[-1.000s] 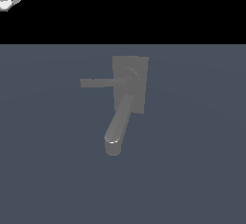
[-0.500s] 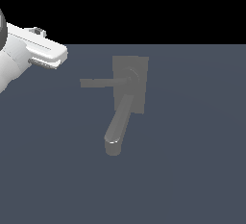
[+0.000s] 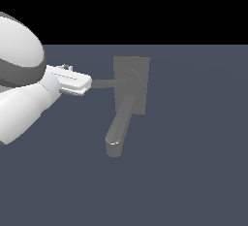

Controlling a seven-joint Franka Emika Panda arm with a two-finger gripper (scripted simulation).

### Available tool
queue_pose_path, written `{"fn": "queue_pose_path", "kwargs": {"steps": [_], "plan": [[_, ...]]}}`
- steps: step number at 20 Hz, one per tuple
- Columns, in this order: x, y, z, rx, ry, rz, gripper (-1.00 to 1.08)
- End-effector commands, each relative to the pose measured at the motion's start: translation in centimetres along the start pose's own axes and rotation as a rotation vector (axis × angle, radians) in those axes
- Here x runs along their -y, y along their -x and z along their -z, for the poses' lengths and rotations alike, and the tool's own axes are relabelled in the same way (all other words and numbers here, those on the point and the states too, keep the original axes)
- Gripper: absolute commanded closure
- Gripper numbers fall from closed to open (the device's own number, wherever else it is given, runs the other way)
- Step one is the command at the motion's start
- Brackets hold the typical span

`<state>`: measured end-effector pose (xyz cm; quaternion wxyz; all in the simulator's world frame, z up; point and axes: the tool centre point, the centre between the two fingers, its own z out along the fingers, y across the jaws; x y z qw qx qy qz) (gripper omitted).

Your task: Turn on the faucet by rotating a designated handle.

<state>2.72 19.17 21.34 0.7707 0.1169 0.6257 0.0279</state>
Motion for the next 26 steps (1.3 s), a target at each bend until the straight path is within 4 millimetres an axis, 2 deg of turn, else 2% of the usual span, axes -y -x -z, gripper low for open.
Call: {"fn": "queue_pose_path", "kwargs": {"steps": [1, 9, 19, 26], "plan": [[1.3, -1.3, 0.2, -0.030, -0.013, 0.031, 1.08], [3.2, -3.3, 0.5, -0.075, -0.036, 0.067, 1.08], [3.7, -6.4, 0.8, -0.139, -0.096, 0.009, 1.08], [3.6, -6.8, 0.9, -0.148, -0.102, 0.001, 1.08]]}}
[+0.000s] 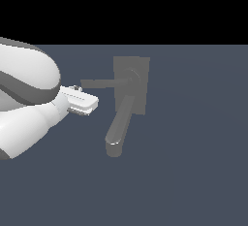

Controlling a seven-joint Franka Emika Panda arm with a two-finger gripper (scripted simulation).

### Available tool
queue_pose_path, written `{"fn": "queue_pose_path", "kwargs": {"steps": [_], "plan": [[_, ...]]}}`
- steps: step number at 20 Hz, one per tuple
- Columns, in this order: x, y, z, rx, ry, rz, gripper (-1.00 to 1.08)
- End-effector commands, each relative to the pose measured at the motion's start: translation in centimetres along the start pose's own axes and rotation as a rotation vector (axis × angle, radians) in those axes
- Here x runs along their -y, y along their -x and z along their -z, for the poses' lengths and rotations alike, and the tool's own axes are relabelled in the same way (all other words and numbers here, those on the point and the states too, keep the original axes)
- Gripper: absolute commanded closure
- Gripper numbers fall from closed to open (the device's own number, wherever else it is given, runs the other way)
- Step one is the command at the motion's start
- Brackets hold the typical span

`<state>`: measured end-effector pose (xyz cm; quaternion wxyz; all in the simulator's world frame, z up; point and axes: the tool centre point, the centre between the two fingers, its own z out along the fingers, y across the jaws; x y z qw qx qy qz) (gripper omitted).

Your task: Turn on the faucet by rotating a designated handle.

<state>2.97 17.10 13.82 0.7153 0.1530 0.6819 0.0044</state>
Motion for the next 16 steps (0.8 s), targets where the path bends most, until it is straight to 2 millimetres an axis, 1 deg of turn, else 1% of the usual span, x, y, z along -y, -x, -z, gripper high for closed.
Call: {"fn": "queue_pose_path", "kwargs": {"steps": [1, 6, 10, 13, 16], "plan": [[0.2, 0.2, -0.1, 0.003, -0.003, 0.001, 1.08], [2.1, 1.1, -0.8, 0.020, -0.019, 0.025, 1.08], [3.2, 0.8, -0.7, 0.017, -0.019, 0.076, 1.08], [3.4, 0.4, -0.6, 0.013, -0.010, 0.105, 1.08], [3.2, 0.5, -0.6, 0.012, 0.000, 0.114, 1.08]]}}
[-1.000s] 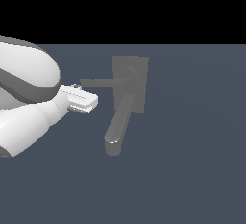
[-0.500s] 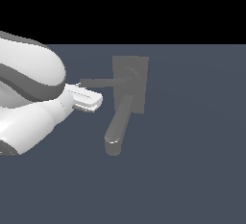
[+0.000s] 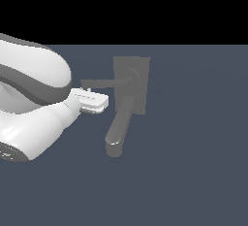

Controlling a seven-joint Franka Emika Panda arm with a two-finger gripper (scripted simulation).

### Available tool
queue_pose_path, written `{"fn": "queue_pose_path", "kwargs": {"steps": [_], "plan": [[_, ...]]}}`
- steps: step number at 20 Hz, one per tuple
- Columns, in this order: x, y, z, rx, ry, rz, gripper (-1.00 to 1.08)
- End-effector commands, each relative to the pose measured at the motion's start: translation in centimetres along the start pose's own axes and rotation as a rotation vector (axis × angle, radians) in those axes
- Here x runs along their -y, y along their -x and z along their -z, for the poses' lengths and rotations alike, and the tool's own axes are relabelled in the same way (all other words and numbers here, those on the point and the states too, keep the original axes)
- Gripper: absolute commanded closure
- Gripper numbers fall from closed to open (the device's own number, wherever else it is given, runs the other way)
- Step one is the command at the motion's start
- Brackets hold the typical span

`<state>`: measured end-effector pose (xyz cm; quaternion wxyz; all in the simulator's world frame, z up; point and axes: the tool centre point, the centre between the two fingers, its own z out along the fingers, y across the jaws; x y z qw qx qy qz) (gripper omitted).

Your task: Turn on the faucet by rotating a designated handle.

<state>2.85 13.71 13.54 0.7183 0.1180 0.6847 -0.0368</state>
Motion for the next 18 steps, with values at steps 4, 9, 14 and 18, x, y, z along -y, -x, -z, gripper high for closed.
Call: {"fn": "queue_pose_path", "kwargs": {"steps": [4, 9, 14, 18], "plan": [[-0.2, 0.0, 0.0, -0.005, 0.015, 0.016, 1.08], [1.1, -0.8, 0.9, -0.027, 0.009, 0.062, 1.08], [2.2, -1.2, 1.0, -0.037, 0.005, 0.091, 1.08], [2.4, -1.1, 0.8, -0.035, 0.007, 0.092, 1.08]]}}
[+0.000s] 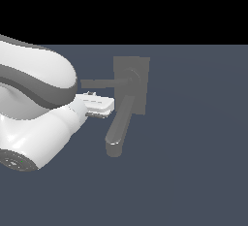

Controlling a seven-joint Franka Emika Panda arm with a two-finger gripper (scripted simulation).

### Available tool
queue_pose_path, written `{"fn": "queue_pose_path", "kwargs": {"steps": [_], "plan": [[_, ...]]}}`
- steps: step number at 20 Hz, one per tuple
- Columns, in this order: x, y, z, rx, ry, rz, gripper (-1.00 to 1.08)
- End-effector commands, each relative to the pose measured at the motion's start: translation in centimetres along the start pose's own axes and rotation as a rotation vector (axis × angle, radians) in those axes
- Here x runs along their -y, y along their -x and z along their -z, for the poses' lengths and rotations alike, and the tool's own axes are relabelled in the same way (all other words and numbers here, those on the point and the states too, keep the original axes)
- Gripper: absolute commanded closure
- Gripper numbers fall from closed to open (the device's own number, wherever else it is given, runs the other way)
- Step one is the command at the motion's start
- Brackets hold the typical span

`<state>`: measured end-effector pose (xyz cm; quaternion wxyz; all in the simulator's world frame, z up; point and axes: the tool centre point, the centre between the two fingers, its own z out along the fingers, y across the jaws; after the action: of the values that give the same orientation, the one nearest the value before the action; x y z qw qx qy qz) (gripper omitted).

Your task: Turn on the faucet by rotating a designated handle.

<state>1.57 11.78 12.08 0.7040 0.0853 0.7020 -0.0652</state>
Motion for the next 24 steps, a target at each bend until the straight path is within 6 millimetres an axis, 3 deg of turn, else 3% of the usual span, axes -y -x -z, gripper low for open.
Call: {"fn": "queue_pose_path", "kwargs": {"steps": [1, 4, 19, 21, 24], "plan": [[0.0, 0.0, -0.1, 0.000, 0.001, 0.001, 1.08], [0.1, 0.0, -0.1, 0.000, 0.000, 0.001, 1.08], [-0.7, 6.4, -0.1, 0.000, 0.000, 0.001, 1.08], [-0.5, 5.4, 0.0, -0.008, -0.003, 0.004, 1.08], [-0.2, 6.4, 0.0, -0.007, -0.002, 0.003, 1.08]]}}
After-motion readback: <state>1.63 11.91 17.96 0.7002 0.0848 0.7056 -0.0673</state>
